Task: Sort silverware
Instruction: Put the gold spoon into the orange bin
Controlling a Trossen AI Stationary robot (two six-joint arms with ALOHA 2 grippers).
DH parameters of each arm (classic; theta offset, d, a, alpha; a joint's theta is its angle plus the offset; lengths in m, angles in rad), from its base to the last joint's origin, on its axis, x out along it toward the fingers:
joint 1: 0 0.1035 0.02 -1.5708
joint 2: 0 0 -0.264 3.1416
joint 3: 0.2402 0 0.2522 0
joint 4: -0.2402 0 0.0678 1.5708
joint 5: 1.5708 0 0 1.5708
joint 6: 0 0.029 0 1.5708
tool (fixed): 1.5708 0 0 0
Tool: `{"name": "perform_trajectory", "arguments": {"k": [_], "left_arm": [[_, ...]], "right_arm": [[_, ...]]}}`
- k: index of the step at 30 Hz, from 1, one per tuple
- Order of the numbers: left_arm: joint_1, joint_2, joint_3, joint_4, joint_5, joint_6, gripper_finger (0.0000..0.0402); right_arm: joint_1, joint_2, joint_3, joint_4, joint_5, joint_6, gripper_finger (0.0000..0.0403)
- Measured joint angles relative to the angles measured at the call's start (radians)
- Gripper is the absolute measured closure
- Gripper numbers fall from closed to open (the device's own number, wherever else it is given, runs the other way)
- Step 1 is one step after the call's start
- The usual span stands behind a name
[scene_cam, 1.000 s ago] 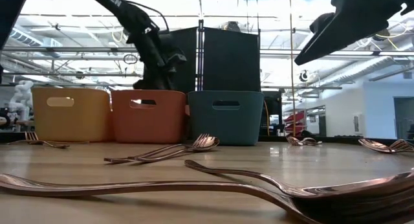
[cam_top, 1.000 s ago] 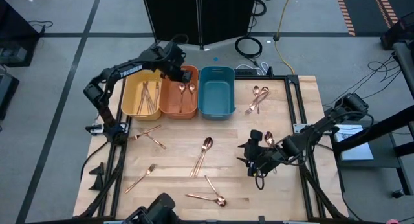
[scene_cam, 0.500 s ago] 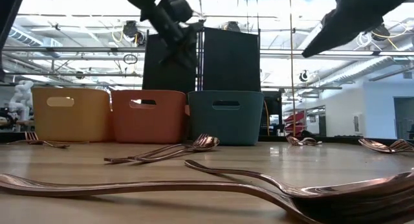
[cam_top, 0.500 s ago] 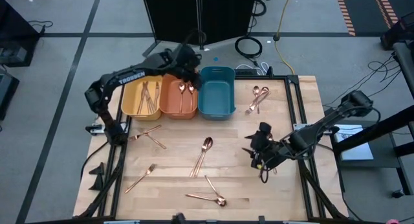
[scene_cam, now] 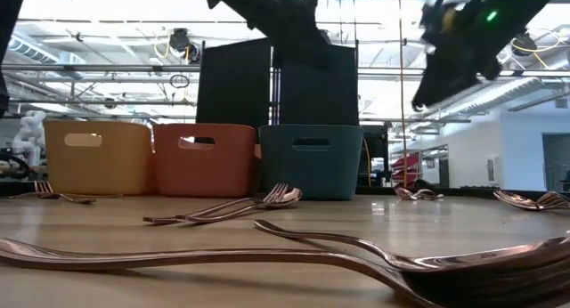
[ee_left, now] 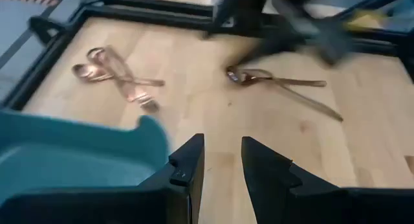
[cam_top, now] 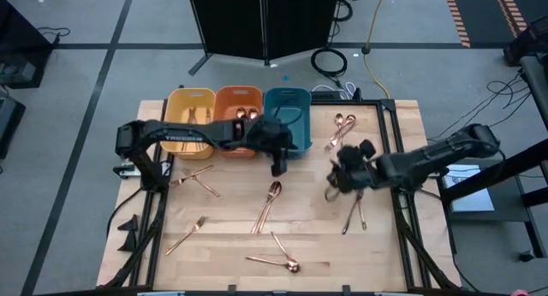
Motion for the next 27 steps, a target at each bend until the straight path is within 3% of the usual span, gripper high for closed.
{"name": "perform_trajectory", "arguments": {"k": [6,14,20,27], "left_arm": [[0.006,-0.066,-0.146,0.057,-0.005,-0.029,0.0301],[0.014,-0.363,-0.502,0.491,-0.06,-0.046,0.0301],[0.016,-0.515,-0.706,0.763,-0.114,0.005,0.0301],[0.02,-0.532,-0.738,0.78,-0.117,0.076,0.0301]], "right_arm": [[-0.302,0.0,0.0,-0.025,-0.137,-0.007,0.0188],[-0.653,0.053,0.0,0.164,-0.326,-0.198,0.0188],[-0.811,0.153,0.0,0.19,-0.362,-0.197,0.0188],[-0.911,0.297,0.0,0.276,-0.422,-0.134,0.0188]]}}
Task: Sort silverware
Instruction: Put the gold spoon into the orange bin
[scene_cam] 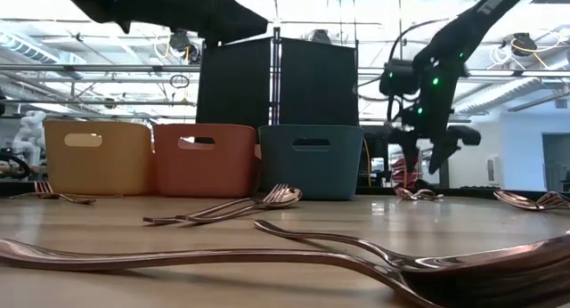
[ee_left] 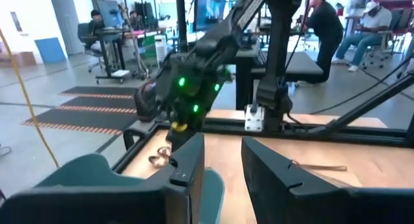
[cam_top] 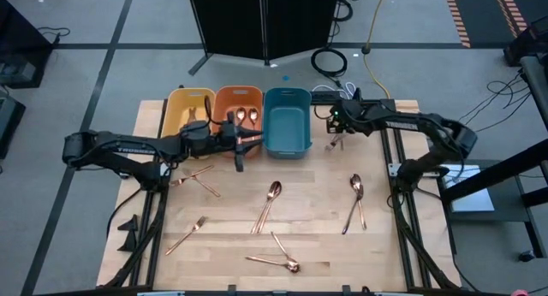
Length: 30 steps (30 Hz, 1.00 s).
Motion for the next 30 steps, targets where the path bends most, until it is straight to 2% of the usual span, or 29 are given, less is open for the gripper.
{"name": "perform_trajectory", "arguments": {"k": [4,12,22,26,30], "left_arm": [[0.0,0.0,0.0,-0.016,0.014,0.025,0.0301],[0.0,0.0,0.0,-0.045,0.046,0.032,0.0301],[0.0,0.0,0.0,-0.045,0.048,0.032,0.0301],[-0.001,0.0,0.0,-0.045,0.049,0.032,0.0301],[-0.001,0.0,0.0,-0.045,0.049,0.031,0.0301]], "right_arm": [[-0.008,0.063,0.0,0.089,-0.008,0.018,0.0188],[-0.032,0.114,0.0,0.1,-0.021,0.095,0.0188],[-0.082,0.165,0.0,0.129,0.009,0.085,0.0189],[-0.096,0.186,0.0,0.15,0.006,0.048,0.0207],[-0.101,0.198,0.002,0.154,0.007,0.047,0.025]]}}
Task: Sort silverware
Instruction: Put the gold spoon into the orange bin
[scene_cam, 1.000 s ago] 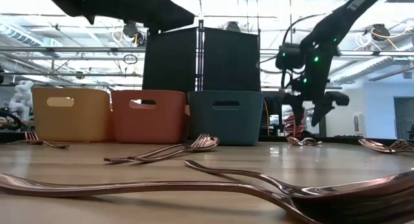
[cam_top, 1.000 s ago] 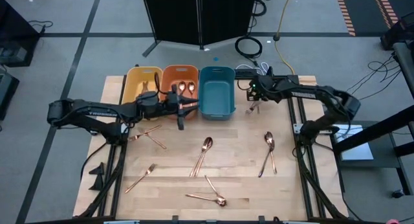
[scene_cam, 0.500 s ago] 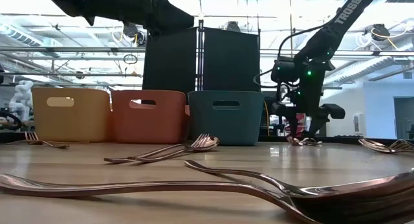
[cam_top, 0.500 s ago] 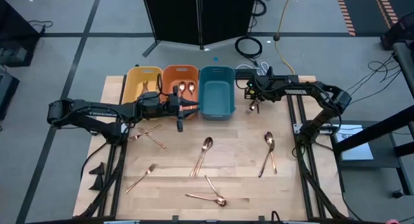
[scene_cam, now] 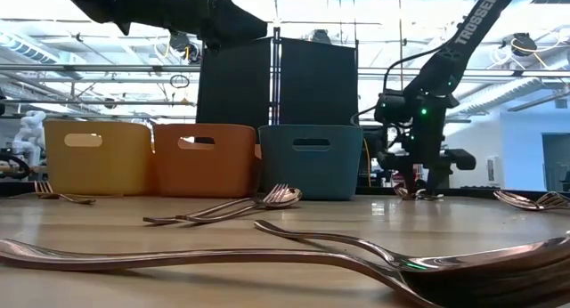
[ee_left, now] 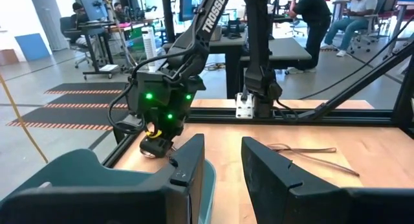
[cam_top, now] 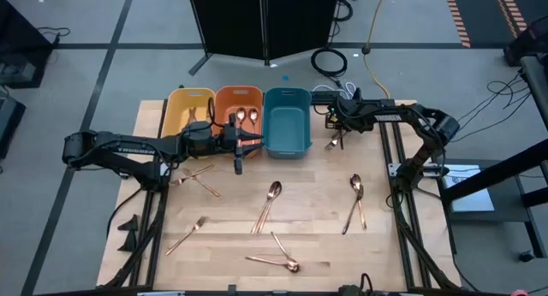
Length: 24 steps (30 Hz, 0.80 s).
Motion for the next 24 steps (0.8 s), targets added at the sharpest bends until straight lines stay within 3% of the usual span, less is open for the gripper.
{"name": "perform_trajectory", "arguments": {"k": [10,17,24], "left_arm": [[0.0,0.0,0.0,0.0,0.0,0.0,0.0301],[0.0,0.0,0.0,0.0,0.009,0.0,0.0301],[0.0,0.011,0.0,0.009,0.032,-0.063,0.0301]], "right_arm": [[0.0,0.001,0.0,-0.005,0.002,0.022,0.0393],[0.0,-0.042,-0.004,-0.017,-0.006,0.022,0.0397],[0.016,-0.187,-0.004,-0.013,-0.007,-0.009,0.04]]}}
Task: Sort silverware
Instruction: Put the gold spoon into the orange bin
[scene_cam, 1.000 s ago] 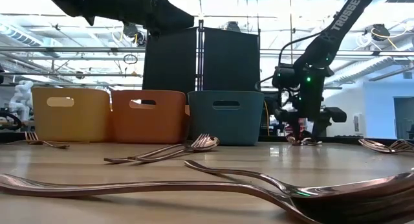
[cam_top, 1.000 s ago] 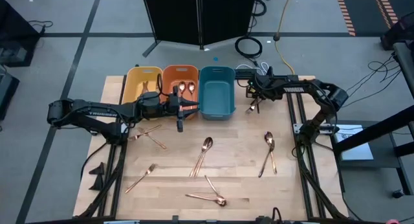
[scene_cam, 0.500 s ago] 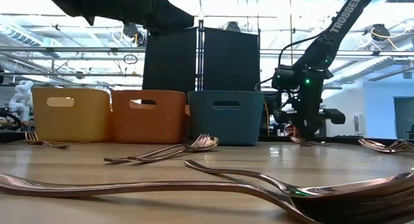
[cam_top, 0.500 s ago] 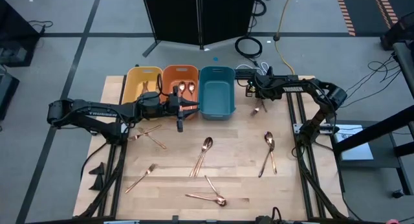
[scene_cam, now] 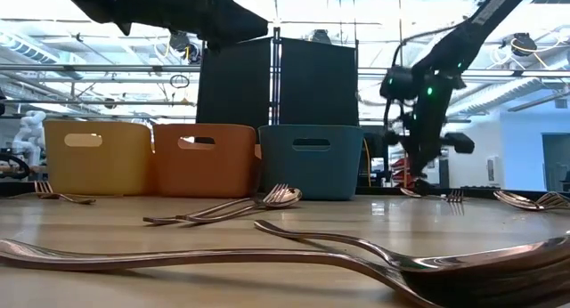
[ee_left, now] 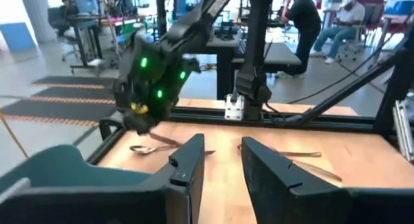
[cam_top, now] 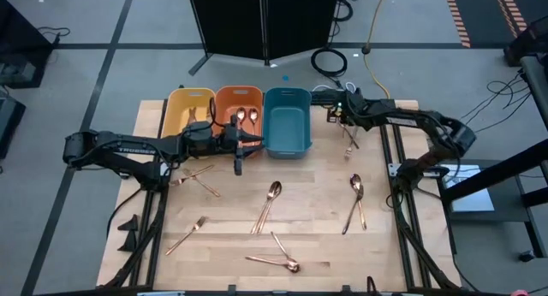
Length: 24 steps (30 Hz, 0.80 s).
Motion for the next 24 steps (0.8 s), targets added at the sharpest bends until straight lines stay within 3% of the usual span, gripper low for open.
{"name": "perform_trajectory", "arguments": {"k": [9,13,17,24], "left_arm": [[0.003,0.152,0.006,0.231,0.007,-0.122,0.0301],[0.014,0.215,0.037,0.27,0.081,-0.141,0.0301],[0.019,0.287,0.08,0.307,0.15,-0.165,0.0301],[0.019,0.405,0.096,0.521,0.157,-0.197,0.0301]], "right_arm": [[0.199,-0.242,0.0,0.143,-0.024,-0.103,0.04],[0.334,-0.318,0.001,0.268,-0.027,-0.192,0.04],[0.467,-0.343,0.002,0.435,-0.027,-0.289,0.04],[0.633,-0.311,0.002,0.679,-0.072,-0.398,0.04]]}}
